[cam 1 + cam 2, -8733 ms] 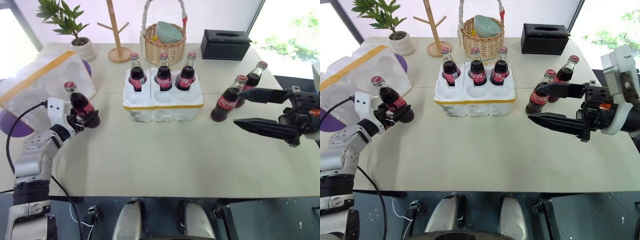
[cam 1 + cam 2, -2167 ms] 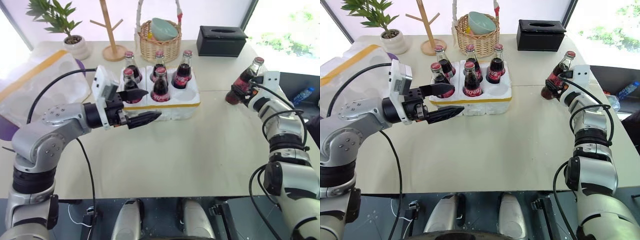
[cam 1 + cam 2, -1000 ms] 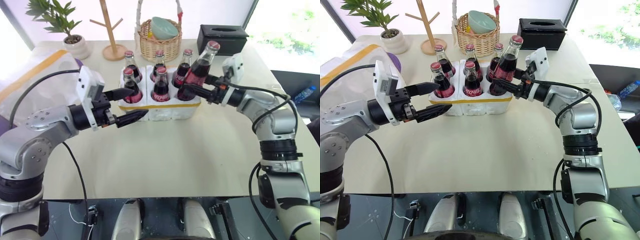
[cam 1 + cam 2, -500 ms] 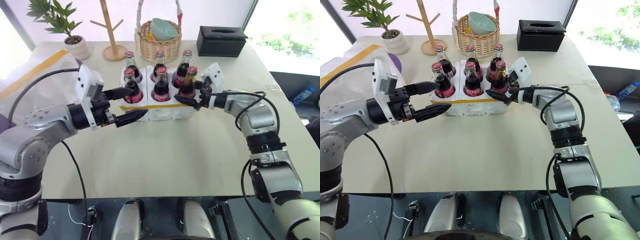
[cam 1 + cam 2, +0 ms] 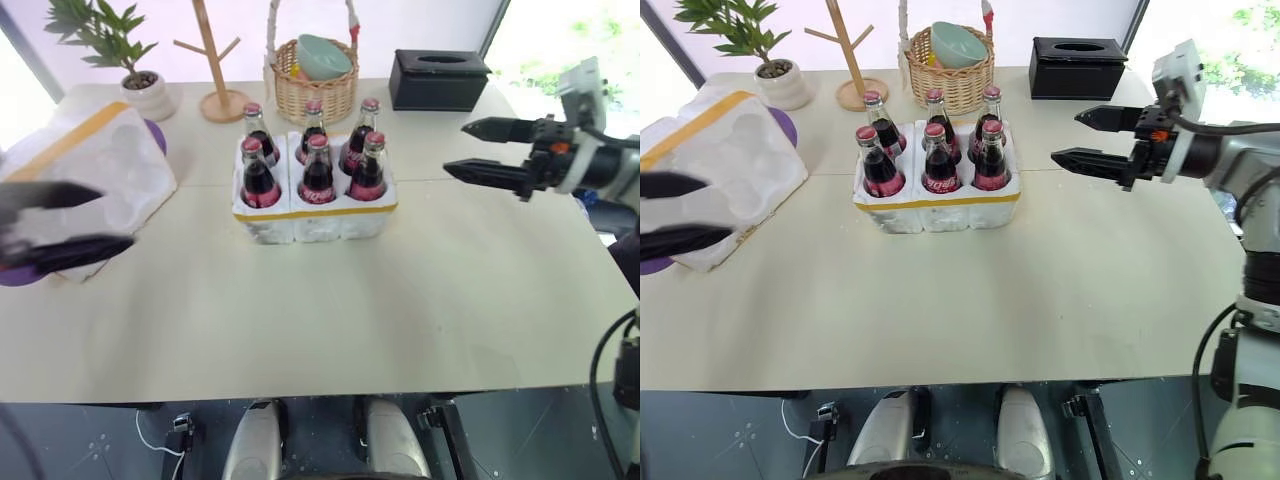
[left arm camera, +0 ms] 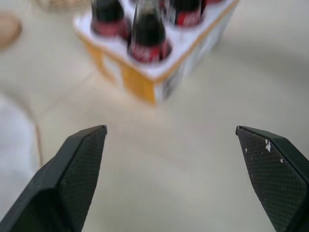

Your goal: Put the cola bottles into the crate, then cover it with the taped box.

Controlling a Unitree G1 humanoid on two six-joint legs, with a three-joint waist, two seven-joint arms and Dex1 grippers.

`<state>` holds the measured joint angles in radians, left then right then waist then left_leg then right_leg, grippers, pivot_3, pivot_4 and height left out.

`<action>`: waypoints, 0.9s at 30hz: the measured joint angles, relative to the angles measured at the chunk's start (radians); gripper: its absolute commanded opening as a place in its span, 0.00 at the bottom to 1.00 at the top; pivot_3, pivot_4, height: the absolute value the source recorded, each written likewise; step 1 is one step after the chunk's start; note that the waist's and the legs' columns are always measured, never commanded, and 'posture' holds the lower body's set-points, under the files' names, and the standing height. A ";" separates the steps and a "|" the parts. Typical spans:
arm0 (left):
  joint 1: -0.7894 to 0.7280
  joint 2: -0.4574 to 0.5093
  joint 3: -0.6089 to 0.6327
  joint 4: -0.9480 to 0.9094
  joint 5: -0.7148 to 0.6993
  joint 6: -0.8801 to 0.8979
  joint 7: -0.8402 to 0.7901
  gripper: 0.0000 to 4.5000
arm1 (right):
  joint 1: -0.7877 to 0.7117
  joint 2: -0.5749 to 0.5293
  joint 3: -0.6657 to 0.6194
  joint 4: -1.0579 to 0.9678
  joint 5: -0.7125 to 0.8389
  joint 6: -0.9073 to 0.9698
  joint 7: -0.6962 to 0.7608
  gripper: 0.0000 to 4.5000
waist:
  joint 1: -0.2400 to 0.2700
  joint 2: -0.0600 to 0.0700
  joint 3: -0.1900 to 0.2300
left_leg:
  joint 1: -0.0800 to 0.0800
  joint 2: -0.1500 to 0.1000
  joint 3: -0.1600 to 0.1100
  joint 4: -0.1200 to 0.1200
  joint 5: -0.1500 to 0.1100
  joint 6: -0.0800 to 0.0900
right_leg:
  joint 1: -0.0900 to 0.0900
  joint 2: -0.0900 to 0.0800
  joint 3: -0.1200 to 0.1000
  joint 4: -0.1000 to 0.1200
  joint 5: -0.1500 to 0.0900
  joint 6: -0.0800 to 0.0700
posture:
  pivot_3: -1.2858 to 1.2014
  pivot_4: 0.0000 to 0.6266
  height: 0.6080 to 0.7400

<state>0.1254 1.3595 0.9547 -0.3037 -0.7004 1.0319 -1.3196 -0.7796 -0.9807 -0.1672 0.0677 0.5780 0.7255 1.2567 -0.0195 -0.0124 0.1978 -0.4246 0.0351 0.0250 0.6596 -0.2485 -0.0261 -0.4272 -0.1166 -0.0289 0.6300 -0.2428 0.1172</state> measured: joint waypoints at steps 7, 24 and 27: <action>0.594 0.057 0.424 0.330 0.347 -0.305 -0.287 1.00 | -0.045 0.018 -0.050 -0.063 0.151 0.109 0.003 1.00 | -0.011 0.000 0.001 | 0.000 0.002 0.000 -0.001 0.000 0.000 | -0.002 0.000 -0.001 0.001 -0.003 -0.005 | 0.52 0.24 0.97; -0.304 0.266 -0.586 1.155 0.385 -0.787 -0.163 1.00 | -0.156 0.045 -0.039 -0.110 0.230 0.154 -0.057 1.00 | 0.002 -0.001 0.000 | -0.002 0.001 0.003 -0.007 0.000 0.000 | -0.007 0.001 0.000 0.003 -0.001 -0.002 | 0.52 0.24 0.97; -0.644 0.150 -0.788 1.256 0.524 -0.810 -0.127 1.00 | -0.148 0.033 -0.043 -0.121 0.232 0.163 -0.068 1.00 | 0.014 -0.004 -0.001 | -0.002 0.001 0.003 -0.004 0.000 0.000 | -0.005 0.001 -0.001 0.004 0.000 -0.001 | 0.52 0.24 0.97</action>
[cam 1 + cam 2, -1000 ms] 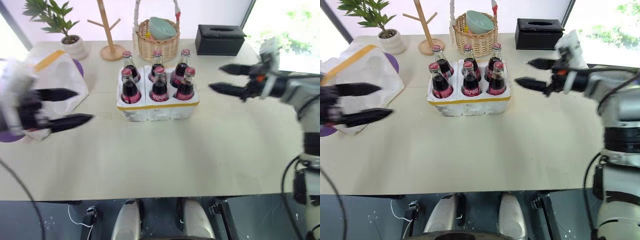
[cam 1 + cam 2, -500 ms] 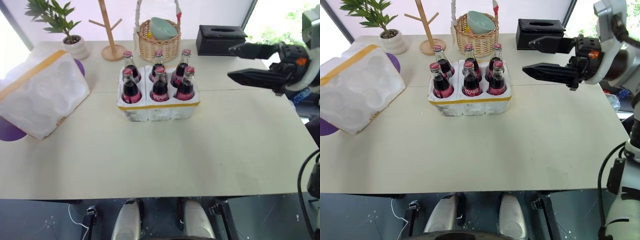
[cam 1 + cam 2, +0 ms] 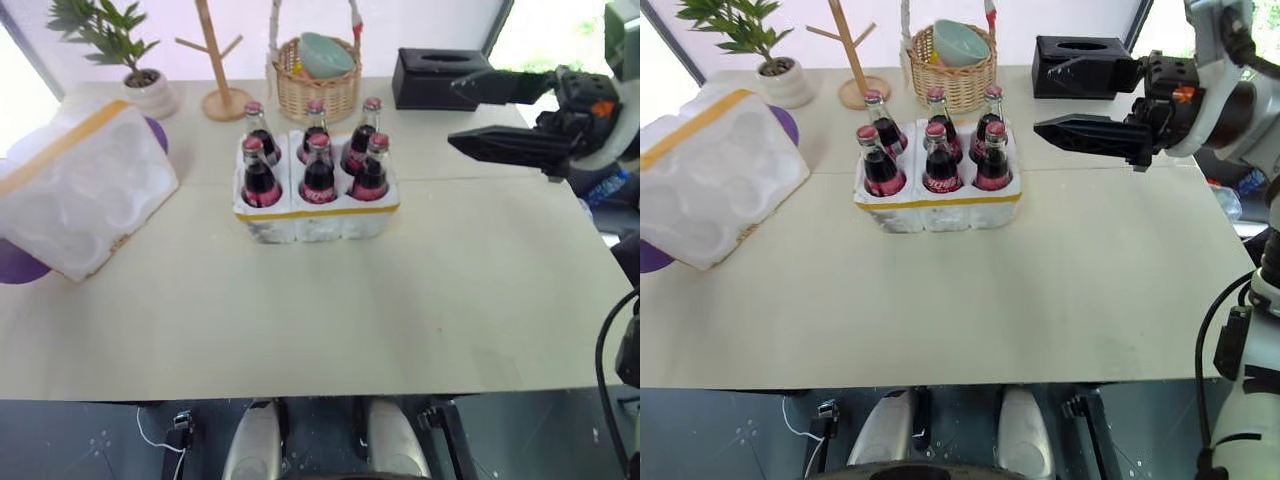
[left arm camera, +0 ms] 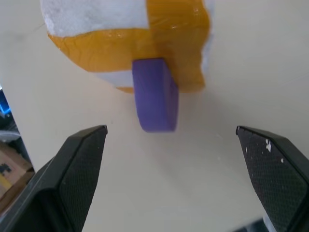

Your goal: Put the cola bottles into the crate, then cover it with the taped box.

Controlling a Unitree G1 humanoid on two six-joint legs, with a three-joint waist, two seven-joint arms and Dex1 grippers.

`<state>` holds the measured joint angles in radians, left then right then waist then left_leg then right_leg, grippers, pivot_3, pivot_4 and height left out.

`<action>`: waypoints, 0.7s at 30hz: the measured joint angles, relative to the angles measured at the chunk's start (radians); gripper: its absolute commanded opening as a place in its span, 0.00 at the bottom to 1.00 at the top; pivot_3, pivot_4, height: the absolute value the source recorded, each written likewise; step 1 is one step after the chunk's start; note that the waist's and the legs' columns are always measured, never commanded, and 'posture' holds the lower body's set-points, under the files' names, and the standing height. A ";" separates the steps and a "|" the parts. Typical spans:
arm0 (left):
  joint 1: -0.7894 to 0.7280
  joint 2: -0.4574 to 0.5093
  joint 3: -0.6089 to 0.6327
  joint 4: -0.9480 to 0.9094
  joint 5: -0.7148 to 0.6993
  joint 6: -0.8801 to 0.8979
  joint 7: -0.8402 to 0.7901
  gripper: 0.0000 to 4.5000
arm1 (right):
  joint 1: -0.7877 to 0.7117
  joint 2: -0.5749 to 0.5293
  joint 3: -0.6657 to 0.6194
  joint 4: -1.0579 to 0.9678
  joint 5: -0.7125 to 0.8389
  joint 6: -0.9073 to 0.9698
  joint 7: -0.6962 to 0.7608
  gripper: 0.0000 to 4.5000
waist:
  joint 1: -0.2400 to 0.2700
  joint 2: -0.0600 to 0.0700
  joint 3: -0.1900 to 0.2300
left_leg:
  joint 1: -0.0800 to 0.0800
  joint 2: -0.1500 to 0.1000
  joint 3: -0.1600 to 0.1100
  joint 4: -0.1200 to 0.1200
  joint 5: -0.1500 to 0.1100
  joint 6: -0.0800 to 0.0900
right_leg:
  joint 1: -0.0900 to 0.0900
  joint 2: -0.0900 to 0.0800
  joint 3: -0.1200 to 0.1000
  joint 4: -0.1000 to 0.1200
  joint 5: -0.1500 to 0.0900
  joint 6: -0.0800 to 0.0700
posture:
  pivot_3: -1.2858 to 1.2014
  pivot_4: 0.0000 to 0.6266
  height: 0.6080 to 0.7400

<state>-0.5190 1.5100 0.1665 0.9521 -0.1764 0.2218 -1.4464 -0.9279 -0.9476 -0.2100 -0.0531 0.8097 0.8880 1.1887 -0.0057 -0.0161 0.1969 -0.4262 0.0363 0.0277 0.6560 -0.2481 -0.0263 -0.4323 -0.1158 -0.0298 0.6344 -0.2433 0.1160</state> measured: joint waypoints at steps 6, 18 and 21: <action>-0.380 -0.182 -0.210 0.247 0.251 -0.072 0.137 1.00 | 0.026 -0.015 -0.036 -0.042 0.033 0.037 -0.059 1.00 | 0.013 -0.003 -0.001 | -0.001 0.000 0.000 0.007 0.000 0.000 | 0.003 -0.001 0.000 0.001 0.002 0.003 | 0.52 0.24 0.97; -0.530 -0.278 -0.254 0.366 0.373 -0.085 0.172 0.34 | 0.104 -0.049 -0.094 -0.127 0.077 0.070 -0.141 1.00 | 0.019 -0.004 -0.001 | -0.001 0.000 0.000 0.008 0.000 0.000 | 0.003 -0.002 0.000 0.001 0.002 0.003 | 0.52 0.24 0.97; -0.544 -0.280 -0.261 0.367 0.388 -0.086 0.164 0.09 | 0.141 -0.067 -0.095 -0.144 0.080 0.070 -0.126 1.00 | 0.016 -0.004 -0.001 | -0.001 0.000 0.000 0.008 0.000 0.000 | 0.003 -0.002 0.000 0.001 0.002 0.003 | 0.52 0.24 0.97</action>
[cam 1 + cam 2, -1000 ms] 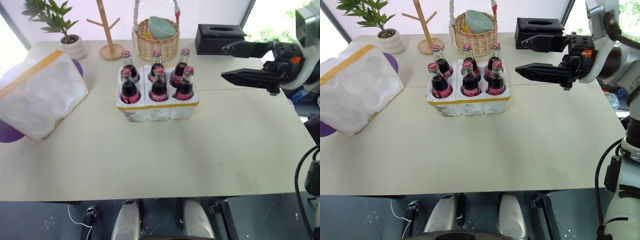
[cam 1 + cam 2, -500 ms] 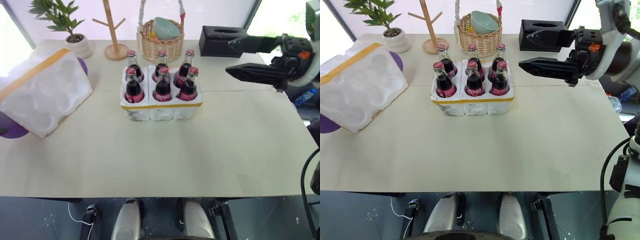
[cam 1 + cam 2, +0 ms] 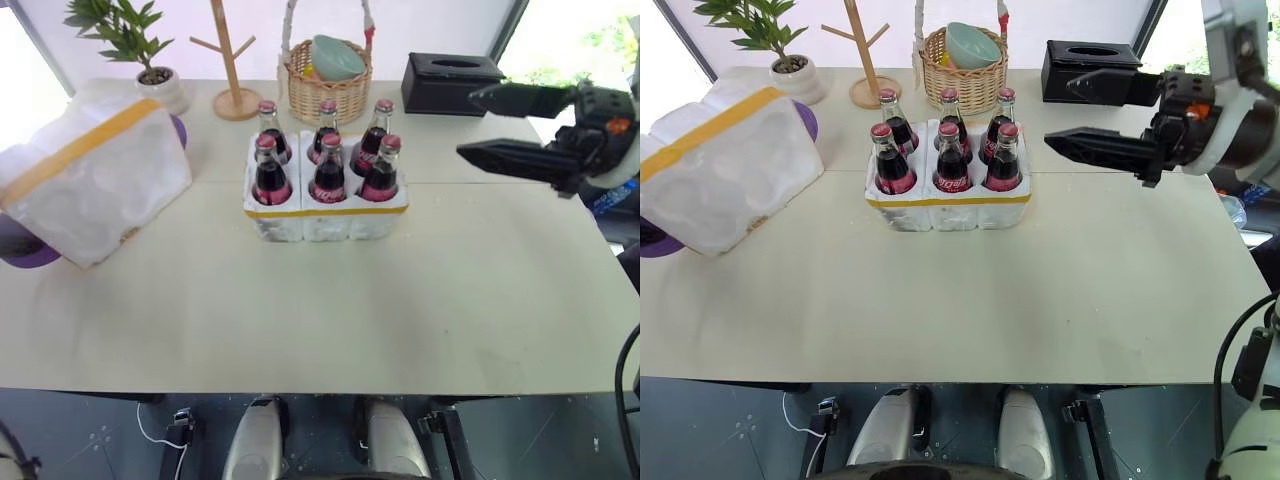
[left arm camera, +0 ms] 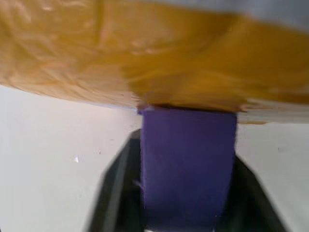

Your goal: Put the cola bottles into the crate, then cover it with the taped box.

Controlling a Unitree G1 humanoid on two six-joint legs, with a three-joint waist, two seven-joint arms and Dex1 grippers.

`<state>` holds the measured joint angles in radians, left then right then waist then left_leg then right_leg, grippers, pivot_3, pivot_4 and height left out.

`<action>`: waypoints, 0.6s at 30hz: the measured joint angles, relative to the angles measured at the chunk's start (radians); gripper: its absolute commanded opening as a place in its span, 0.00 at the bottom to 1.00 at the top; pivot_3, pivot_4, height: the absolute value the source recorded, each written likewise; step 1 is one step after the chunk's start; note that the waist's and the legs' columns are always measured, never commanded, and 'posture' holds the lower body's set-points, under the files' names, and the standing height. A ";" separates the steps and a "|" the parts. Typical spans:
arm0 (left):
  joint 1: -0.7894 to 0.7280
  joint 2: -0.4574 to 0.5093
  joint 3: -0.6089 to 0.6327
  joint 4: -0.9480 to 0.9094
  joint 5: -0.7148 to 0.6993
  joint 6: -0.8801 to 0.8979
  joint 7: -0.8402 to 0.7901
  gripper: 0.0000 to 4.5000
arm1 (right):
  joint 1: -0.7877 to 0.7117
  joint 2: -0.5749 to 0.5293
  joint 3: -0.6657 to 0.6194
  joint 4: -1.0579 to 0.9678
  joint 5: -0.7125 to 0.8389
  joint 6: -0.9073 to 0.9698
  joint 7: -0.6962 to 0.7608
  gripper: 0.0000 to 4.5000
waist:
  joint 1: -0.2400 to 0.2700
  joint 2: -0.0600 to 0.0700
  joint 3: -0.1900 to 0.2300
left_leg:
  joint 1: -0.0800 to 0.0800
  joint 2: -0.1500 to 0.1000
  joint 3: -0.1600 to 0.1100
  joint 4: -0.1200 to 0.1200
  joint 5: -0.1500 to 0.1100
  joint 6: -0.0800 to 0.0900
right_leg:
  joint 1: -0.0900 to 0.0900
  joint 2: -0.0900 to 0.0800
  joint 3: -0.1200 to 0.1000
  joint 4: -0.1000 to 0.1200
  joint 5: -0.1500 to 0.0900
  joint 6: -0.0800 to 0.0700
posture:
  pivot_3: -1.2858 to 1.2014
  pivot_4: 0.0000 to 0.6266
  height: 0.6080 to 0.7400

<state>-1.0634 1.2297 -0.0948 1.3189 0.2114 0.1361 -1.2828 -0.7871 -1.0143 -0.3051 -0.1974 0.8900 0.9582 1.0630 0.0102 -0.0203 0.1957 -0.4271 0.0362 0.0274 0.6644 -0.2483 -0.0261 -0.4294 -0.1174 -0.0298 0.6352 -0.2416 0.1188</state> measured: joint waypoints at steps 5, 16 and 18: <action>0.000 0.000 0.003 0.000 0.016 -0.051 0.035 0.09 | 0.021 -0.039 0.001 -0.001 0.016 -0.005 0.034 1.00 | -0.002 0.000 0.000 | 0.000 0.000 0.000 0.000 0.000 0.000 | 0.000 0.000 0.000 0.000 0.000 0.000 | 0.52 0.24 0.97; -0.106 -0.041 0.147 -0.150 -0.078 -0.402 0.306 0.09 | 0.083 -0.035 0.035 -0.003 -0.075 -0.094 0.026 1.00 | 0.003 -0.002 0.000 | -0.001 0.000 -0.001 0.001 0.000 0.000 | 0.001 -0.001 0.000 0.000 0.000 0.000 | 0.52 0.24 0.97; -0.097 -0.081 0.154 -0.230 -0.105 -0.455 0.303 0.09 | 0.083 -0.032 0.038 -0.001 -0.083 -0.095 0.023 1.00 | 0.003 -0.002 0.000 | -0.001 0.000 -0.001 0.001 0.000 0.000 | 0.001 -0.001 0.000 0.000 0.000 0.000 | 0.52 0.24 0.97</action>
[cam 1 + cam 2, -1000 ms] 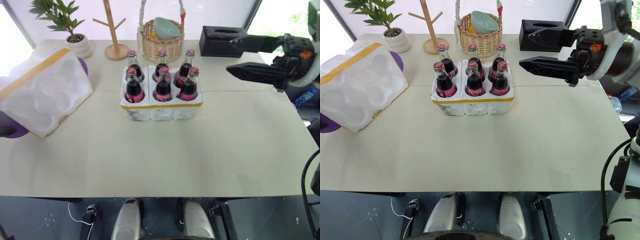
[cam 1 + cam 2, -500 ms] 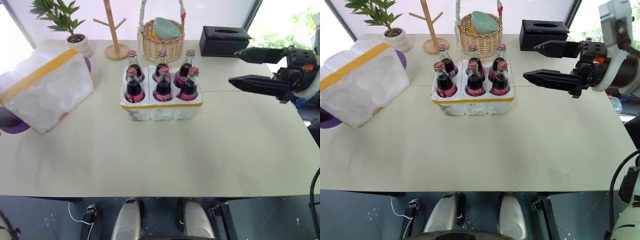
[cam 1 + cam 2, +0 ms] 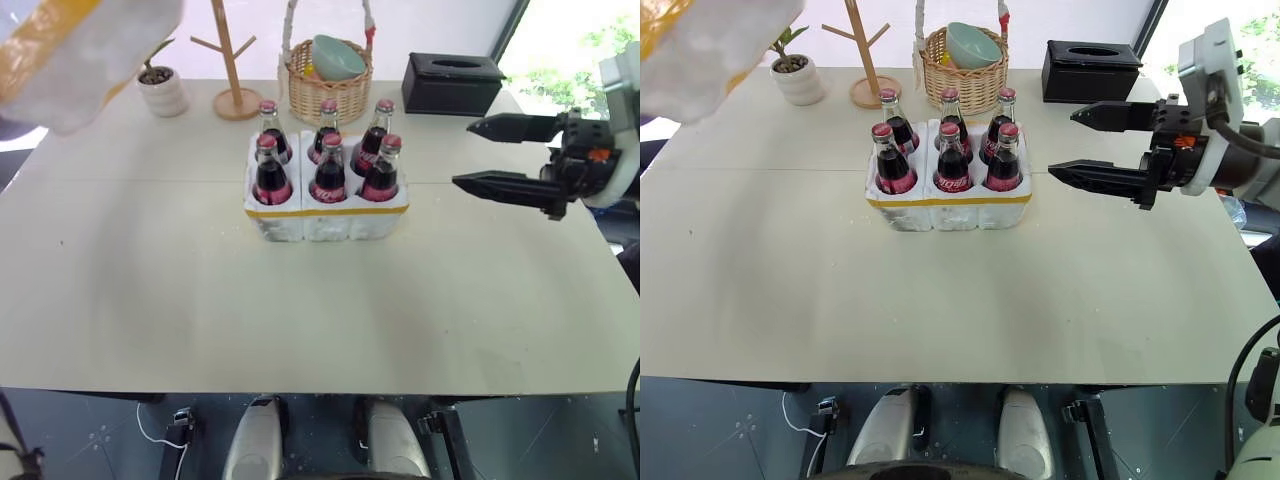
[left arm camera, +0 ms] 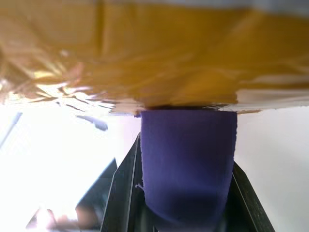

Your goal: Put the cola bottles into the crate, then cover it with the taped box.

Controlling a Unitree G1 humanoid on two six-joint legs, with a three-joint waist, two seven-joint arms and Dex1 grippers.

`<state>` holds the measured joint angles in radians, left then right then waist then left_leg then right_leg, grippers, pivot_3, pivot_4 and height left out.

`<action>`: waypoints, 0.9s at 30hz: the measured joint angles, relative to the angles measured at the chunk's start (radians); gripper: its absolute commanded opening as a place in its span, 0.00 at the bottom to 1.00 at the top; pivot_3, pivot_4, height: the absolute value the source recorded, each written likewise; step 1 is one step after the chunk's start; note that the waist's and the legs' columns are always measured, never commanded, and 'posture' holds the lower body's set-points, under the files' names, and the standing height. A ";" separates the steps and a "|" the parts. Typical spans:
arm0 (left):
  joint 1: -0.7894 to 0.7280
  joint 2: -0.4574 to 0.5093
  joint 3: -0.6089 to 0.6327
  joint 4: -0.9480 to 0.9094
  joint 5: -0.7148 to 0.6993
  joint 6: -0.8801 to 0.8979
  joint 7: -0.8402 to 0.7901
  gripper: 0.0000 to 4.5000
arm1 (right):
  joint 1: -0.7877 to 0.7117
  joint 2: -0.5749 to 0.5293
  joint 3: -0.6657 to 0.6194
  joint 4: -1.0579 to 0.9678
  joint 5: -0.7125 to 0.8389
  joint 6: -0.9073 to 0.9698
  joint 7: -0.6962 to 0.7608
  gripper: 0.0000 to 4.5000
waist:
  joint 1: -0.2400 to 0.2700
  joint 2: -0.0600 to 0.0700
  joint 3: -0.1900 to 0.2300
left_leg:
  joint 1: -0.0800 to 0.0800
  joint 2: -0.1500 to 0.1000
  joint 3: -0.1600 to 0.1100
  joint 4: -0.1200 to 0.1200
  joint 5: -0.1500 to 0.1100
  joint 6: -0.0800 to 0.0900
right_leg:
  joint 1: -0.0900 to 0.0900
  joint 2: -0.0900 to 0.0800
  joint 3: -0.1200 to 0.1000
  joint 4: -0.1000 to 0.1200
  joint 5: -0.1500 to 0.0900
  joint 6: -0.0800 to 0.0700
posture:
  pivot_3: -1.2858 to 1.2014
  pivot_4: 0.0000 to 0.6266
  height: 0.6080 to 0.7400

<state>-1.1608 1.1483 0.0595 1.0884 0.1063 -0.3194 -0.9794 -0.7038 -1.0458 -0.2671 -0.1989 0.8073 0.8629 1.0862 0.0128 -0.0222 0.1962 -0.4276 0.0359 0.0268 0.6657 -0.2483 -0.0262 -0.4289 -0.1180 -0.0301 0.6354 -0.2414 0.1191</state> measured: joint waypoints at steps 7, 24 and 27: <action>0.078 -0.187 -0.046 -0.381 -0.018 -0.046 0.008 0.09 | 0.045 0.001 0.009 0.009 -0.009 -0.008 -0.001 1.00 | -0.001 0.000 0.000 | -0.001 0.000 0.000 0.001 0.000 0.000 | 0.000 0.000 0.000 0.000 0.000 0.000 | 0.52 0.24 0.97; 0.265 -0.250 -0.280 -0.846 0.589 -0.038 0.445 0.09 | 0.187 0.017 -0.141 -0.074 0.093 0.055 -0.142 1.00 | 0.000 0.001 -0.001 | 0.001 0.000 0.000 0.001 0.000 0.000 | 0.002 0.000 0.001 0.000 0.000 0.000 | 0.52 0.24 0.97; 0.265 -0.250 -0.281 -0.869 0.622 -0.014 0.460 0.09 | 0.187 0.018 -0.149 -0.075 0.116 0.056 -0.163 1.00 | -0.001 0.001 -0.001 | 0.001 0.000 0.000 0.001 0.000 0.000 | 0.002 0.000 0.001 0.000 0.000 0.000 | 0.52 0.24 0.97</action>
<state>-0.8953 0.8988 -0.2216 0.2194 0.7287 -0.3337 -0.5197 -0.5168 -1.0283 -0.4164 -0.2743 0.9236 0.9191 0.9230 0.0114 -0.0210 0.1955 -0.4263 0.0355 0.0263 0.6667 -0.2483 -0.0260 -0.4271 -0.1176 -0.0292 0.6352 -0.2411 0.1196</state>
